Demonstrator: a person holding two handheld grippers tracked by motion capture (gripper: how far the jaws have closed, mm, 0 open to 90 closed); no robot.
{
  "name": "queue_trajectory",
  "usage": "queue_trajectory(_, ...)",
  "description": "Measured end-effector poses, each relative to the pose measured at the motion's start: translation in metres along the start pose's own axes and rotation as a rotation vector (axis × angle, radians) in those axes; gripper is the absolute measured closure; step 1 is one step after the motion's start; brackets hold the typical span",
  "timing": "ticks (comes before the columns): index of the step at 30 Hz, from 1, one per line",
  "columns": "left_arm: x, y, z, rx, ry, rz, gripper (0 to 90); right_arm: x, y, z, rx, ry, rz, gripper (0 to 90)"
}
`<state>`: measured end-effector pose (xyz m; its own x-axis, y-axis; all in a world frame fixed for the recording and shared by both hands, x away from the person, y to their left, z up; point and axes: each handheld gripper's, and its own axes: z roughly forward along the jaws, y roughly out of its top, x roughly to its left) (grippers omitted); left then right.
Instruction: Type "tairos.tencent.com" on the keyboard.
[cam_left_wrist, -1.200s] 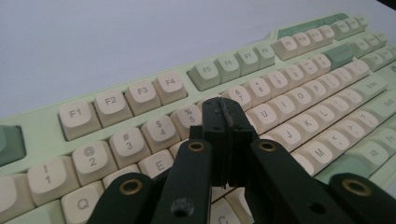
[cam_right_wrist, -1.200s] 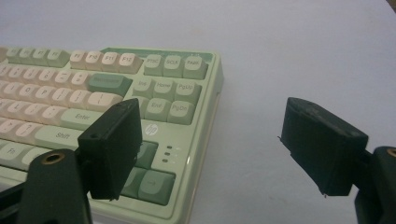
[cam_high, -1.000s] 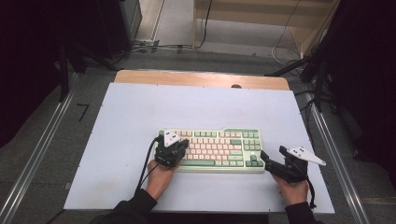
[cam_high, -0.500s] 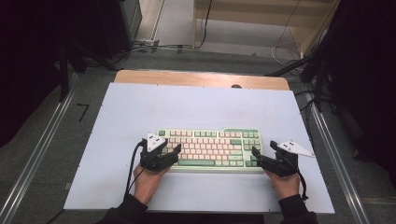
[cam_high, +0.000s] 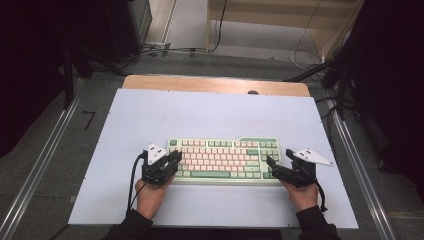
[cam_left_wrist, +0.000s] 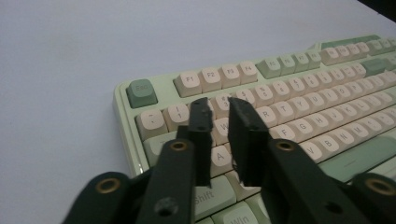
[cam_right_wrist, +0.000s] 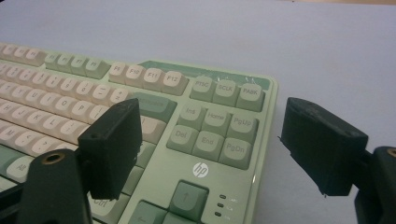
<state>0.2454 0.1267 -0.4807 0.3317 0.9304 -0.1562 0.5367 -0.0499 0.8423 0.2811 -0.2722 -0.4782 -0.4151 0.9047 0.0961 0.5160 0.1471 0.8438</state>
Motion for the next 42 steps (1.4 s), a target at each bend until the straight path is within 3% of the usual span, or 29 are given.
queue_trajectory(2,-0.001,0.000,0.002,0.014,-0.002,0.010,90.0,0.000,0.000,-0.001,0.000,-0.002,0.004,18.8)
queue_trajectory(15,0.001,-0.004,0.013,0.080,-0.019,0.004,90.0,0.000,-0.001,-0.001,0.002,-0.004,0.001,18.8)
queue_trajectory(42,-0.002,-0.007,0.018,0.114,-0.025,0.010,90.0,0.000,-0.001,0.000,0.005,-0.006,-0.003,18.8)
